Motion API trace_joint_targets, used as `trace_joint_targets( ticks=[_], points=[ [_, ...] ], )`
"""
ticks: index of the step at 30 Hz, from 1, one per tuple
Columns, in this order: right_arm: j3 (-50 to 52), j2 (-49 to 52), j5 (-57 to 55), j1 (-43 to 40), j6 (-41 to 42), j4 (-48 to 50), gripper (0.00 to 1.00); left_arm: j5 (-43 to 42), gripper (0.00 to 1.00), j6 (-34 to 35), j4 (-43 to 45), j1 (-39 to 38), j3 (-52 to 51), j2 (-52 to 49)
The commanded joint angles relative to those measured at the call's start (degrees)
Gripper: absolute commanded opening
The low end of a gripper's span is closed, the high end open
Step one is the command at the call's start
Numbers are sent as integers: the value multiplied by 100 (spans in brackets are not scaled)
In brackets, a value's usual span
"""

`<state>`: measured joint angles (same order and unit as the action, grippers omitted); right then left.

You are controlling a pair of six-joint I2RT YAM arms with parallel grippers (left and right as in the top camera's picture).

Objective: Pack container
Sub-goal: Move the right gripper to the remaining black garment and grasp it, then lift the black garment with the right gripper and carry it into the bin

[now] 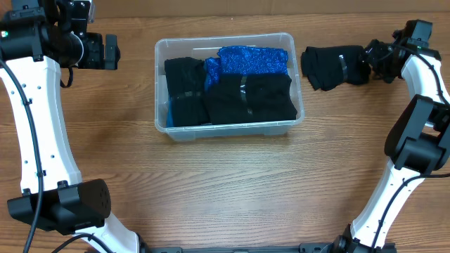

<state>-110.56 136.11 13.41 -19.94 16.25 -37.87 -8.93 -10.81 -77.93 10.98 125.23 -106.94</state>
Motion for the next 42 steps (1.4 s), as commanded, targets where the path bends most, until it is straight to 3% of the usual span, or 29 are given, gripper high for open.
trace_joint_targets(
  ticks=[1,3,9,10,11,13,21,32,42],
  points=[
    [-48,74,87,33,-37,-149,68,-4,100,76,22,-2,48,-59],
    [-26,83,245,33,-42,-299,54,-2,100,76,20,-2,48,-59],
    [-26,85,754,50,-74,-542,34,-2,100,76,20,-2,48,-59],
    [-26,85,839,59,-208,-605,27,-2,100,76,20,-2,48,-59],
    [-26,85,876,66,-330,-680,15,-4,100,76,22,-2,48,-59],
    [-26,85,879,66,-435,-800,4,-4,100,76,22,-2,48,-59],
    [-728,48,1029,66,-750,-1517,4,-2,100,76,20,-2,48,-59],
    [-3729,-37,1121,87,-949,-3928,4,-2,100,76,22,-2,48,-59],
    [-6378,-48,1773,269,-1471,-5539,4,-4,100,76,20,-2,48,-59]
  ],
)
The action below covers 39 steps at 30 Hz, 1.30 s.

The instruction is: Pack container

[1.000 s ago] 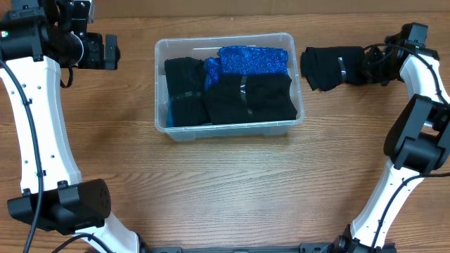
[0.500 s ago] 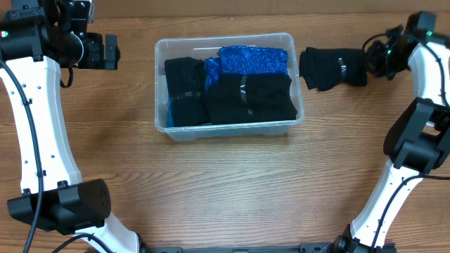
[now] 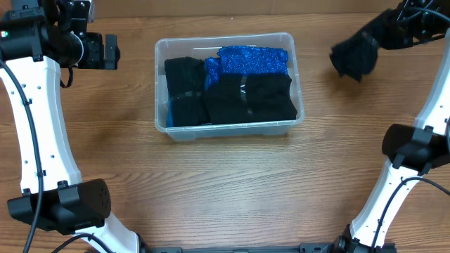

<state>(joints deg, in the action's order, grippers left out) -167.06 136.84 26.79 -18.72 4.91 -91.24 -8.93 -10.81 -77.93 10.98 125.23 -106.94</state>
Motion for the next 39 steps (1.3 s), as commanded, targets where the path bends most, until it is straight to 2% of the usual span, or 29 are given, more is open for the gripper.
trace_joint_targets(
  ticks=[1,2,6,20,24,27,39],
  points=[
    [-1058,-120,595,214,-433,-380,4,-2,100,76,20,-2,48,-59],
    [-1311,-120,767,282,-551,-525,4,-2,100,76,22,-2,48,-59],
    [-1292,-457,1357,713,-820,-579,4,-2,100,76,22,-2,48,-59],
    [-1292,-708,1384,3460,-953,-579,4,-4,100,76,22,-2,48,-59],
    [-1290,-697,1384,4107,-1384,-579,4,-4,100,76,20,-2,48,-59],
    [-1290,-695,1384,4562,-2020,-579,4,-2,100,76,20,-2,48,-59],
    [-1290,-651,1340,5416,-3526,-579,4,-2,100,76,20,-2,48,-59]
  ],
)
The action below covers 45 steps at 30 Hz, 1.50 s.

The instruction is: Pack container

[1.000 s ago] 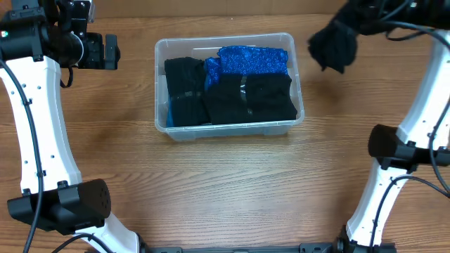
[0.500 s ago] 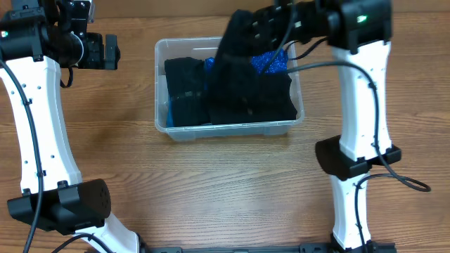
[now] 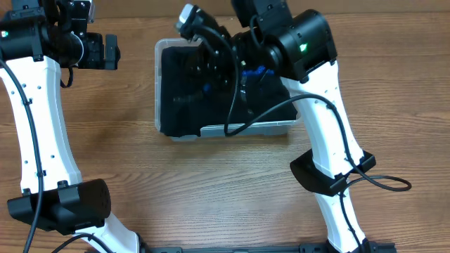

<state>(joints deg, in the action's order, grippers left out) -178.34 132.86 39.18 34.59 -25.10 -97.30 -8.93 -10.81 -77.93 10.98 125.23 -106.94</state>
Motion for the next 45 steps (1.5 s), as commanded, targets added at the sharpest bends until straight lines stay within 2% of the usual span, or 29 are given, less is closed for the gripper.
trace_joint_targets(
  ticks=[1,9,13,23,41,45],
  points=[
    [-162,-216,79,87,-568,26,4,-4,100,76,20,-2,48,-59],
    [-74,256,-68,81,-1290,260,4,-2,100,76,22,-2,48,-59],
    [227,367,-310,63,-1287,728,4,-2,100,76,20,-2,48,-59],
    [1836,367,-350,-59,-1241,1991,4,-2,100,76,22,-2,48,-59],
    [3344,367,-483,-251,-763,3604,4,-2,100,76,22,-2,48,-59],
    [3685,367,-485,-323,-660,3939,9,-2,100,76,22,-2,48,-59]
  ],
)
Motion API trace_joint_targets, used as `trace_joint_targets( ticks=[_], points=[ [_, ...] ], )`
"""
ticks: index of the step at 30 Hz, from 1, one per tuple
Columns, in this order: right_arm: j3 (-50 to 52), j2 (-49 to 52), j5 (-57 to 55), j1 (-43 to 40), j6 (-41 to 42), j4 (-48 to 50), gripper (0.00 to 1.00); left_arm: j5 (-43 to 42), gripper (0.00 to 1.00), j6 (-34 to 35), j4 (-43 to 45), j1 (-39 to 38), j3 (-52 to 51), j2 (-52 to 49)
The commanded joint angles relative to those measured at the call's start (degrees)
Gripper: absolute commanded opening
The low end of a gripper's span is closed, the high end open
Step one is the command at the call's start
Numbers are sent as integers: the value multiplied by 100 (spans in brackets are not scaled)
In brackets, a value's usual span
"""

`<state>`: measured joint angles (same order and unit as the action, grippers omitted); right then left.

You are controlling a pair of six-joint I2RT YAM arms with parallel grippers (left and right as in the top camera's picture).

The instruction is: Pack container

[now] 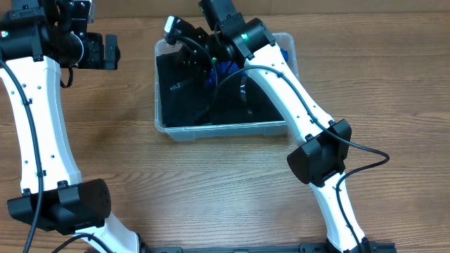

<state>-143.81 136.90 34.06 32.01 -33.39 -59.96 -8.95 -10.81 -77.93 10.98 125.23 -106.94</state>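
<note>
The clear plastic container [223, 129] stands at the table's back centre, filled with folded black clothes [264, 98] and a blue shiny item [226, 69] mostly hidden under my right arm. My right gripper [188, 59] reaches down into the container's back left part. It is shut on a black cloth [176, 95] that hangs over the left half of the container. Its fingertips are hard to make out against the dark fabric. My left gripper [112, 51] hangs open and empty, left of the container.
Bare wooden table [232, 190] lies all around the container. My right arm's white links [295, 91] cross over the container's right side, and its base stands at the front right. My left arm's white link [35, 119] runs down the left edge.
My right gripper has moved left and lower, from over the container's middle to its back left part. The black cloth now lies over the left half. The left arm stayed put.
My right gripper was on a black cloth lying on the table right of the container. Then it held the cloth lifted at the far right. Then it held the cloth over the container, and now it is down in the left half.
</note>
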Motion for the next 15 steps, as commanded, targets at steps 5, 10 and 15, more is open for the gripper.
trace_joint_targets(
  ticks=[5,10,15],
  points=[
    [835,-35,28,-63,442,787,23,-2,100,76,22,-2,48,-59],
    [1462,-35,11,-66,542,1287,52,0,100,76,20,-2,48,-59],
    [1810,-37,-334,-66,815,1687,72,-2,100,76,20,-2,48,-59]
  ],
)
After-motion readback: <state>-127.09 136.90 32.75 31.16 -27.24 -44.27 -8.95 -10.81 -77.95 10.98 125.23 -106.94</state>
